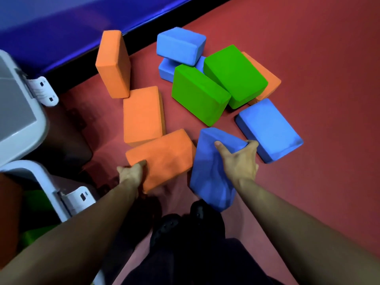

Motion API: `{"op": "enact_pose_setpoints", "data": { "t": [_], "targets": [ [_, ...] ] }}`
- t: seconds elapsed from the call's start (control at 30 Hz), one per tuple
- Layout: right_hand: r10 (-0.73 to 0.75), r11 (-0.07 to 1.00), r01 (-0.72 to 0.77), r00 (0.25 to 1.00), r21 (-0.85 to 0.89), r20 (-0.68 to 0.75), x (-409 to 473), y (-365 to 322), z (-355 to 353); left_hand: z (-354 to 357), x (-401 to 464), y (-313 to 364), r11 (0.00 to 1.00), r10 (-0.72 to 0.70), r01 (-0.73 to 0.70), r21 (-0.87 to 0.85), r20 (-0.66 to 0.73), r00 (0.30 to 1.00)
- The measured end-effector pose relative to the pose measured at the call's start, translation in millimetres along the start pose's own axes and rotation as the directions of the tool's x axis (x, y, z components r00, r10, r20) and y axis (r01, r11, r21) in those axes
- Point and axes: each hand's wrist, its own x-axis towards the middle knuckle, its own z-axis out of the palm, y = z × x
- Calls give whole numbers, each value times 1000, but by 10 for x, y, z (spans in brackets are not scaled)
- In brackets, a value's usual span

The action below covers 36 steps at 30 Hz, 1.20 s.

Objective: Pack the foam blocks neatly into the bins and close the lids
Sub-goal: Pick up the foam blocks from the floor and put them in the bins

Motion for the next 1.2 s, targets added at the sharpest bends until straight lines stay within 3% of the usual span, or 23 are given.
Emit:
{"op": "enact_pose_setpoints", "data": {
  "t": [0.1, 0.3, 0.4, 0.53, 0.67, 0.83, 0.97, 1.03, 1.2],
  "targets": [
    [14, 1000, -12, 997, -29, 72, -91, -75, -232, -180, -434, 252, 986, 161, -163, 37, 35, 986],
    [-141, 984, 152, 983, -94, 117, -575, -634, -938, -655, -1622, 875, 873, 457, -460, 160, 57, 887],
    [-87, 993, 97, 986, -62, 143, -801, -957, -1390, -990, -2183, 1110, 856, 515, -511, 79, -25, 857],
    [-40, 995, 31, 994, 95, 99, -1059, -1254, -1905, -1246, -2908, 1193, 822, 554, -564, -85, -112, 825],
    [-121, 989, 124, 992, 83, -34, -1356, -1280, -2108, -1248, -3312, 1007, 740, 667, -671, 40, -167, 726],
    [-130, 981, 145, 983, 126, -126, -1134, -1071, -1796, -1015, -3155, 1169, 729, 682, -675, 116, -216, 699],
    [-140, 977, 165, 974, 134, -180, -851, -1270, -1502, -892, -2816, 1358, 792, 609, -596, 133, -231, 759],
    [-126, 976, 148, 982, 161, -140, -842, -1472, -1372, -934, -2729, 1454, 837, 544, -538, 103, -260, 797],
    [-184, 977, 184, 983, 103, -15, -1042, -2161, -1386, -1315, -2786, 1754, 873, 471, -486, 45, -333, 817]
  ]
}}
